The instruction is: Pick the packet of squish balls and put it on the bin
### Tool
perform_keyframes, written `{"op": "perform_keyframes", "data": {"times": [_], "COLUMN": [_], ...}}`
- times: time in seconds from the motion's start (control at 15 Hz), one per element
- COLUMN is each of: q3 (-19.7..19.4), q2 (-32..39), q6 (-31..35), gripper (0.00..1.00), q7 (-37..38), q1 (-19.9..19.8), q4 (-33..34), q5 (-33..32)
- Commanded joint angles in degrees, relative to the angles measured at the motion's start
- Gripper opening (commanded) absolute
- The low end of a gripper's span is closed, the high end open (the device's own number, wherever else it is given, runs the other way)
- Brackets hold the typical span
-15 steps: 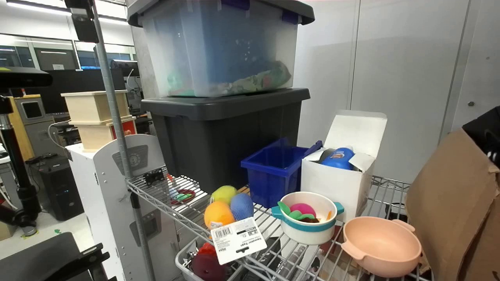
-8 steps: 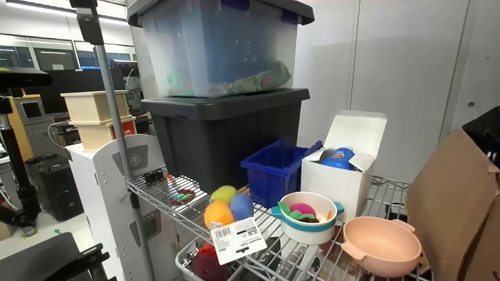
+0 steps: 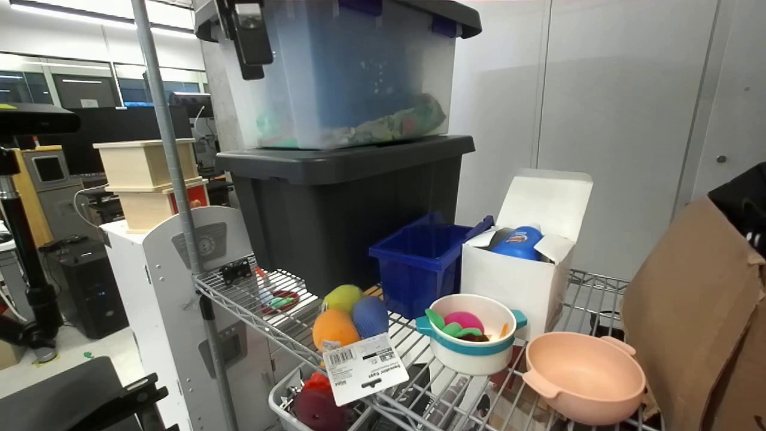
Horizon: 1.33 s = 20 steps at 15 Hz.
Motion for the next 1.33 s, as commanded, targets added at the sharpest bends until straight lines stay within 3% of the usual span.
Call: {"op": "perform_keyframes", "data": {"times": [0.0, 0.67, 0.93, 1.27], "q3": [-2.2, -7.0, -8.5, -8.8], "q2": [4.3, 11.8, 16.0, 21.7], "q6": [0.9, 4.8, 7.3, 11.6], "gripper": [1.0, 1.0, 1.0, 1.0], "q7": [-0.5, -7.6, -14.1, -16.9], "q1": [-0.7, -0.4, 0.0, 0.6], "q4": [3.3, 6.8, 5.0, 3.1], "q5": [-3.2, -6.8, -5.2, -4.9]}}
